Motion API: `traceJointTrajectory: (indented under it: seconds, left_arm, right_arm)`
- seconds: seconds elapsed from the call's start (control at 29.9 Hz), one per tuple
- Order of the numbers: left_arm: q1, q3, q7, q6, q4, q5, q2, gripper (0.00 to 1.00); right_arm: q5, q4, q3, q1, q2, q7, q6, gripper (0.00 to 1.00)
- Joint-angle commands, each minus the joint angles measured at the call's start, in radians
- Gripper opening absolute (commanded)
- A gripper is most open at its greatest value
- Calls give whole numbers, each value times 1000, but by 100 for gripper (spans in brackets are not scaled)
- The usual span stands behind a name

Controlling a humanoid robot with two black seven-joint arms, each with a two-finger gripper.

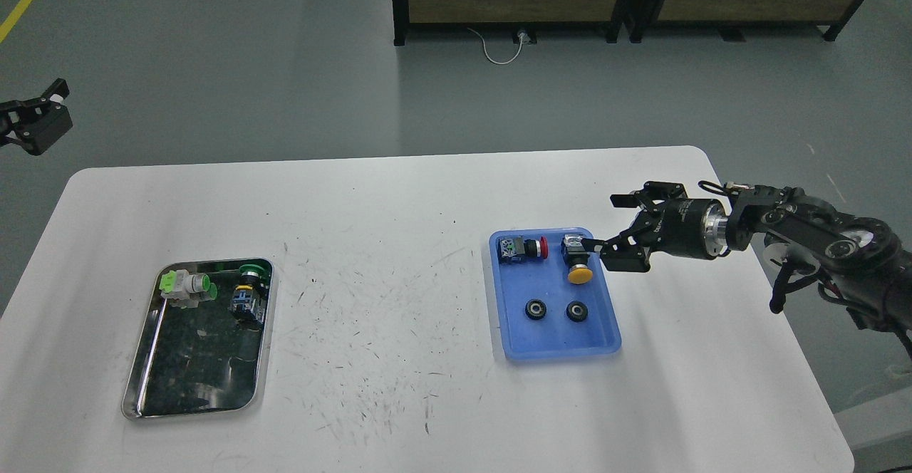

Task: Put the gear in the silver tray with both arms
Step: 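Lower the right gripper onto a black gear in the blue tray and grasp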

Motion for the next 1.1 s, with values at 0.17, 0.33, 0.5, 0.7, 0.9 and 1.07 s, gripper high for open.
traceJointTrajectory:
  seconds: [0.17,0.33,0.5,0.7,0.9,1.07]
  left_arm:
    - [-1,-44,-1,-5,12,0,-36,100]
    - [-1,-44,10,45,15,1,-53,100]
    - [0,-36,15,39,10,0,-55,100]
    - [22,-30,15,-6,4,1,-53,100]
    - [36,-28,13,-17,2,7,-53,100]
    - [37,-25,8,-20,-7,10,-55,100]
  right_arm:
    - [-17,50,-7,-45,3,-6,3,100]
    - [-30,56,-7,-68,-4,-4,3,100]
    - [-30,59,-5,-73,-15,-6,3,99]
    - [-34,57,-5,-62,-15,-15,3,100]
    - [-105,56,-2,-59,-3,-40,3,100]
    - [-114,56,-5,-59,-4,-44,3,100]
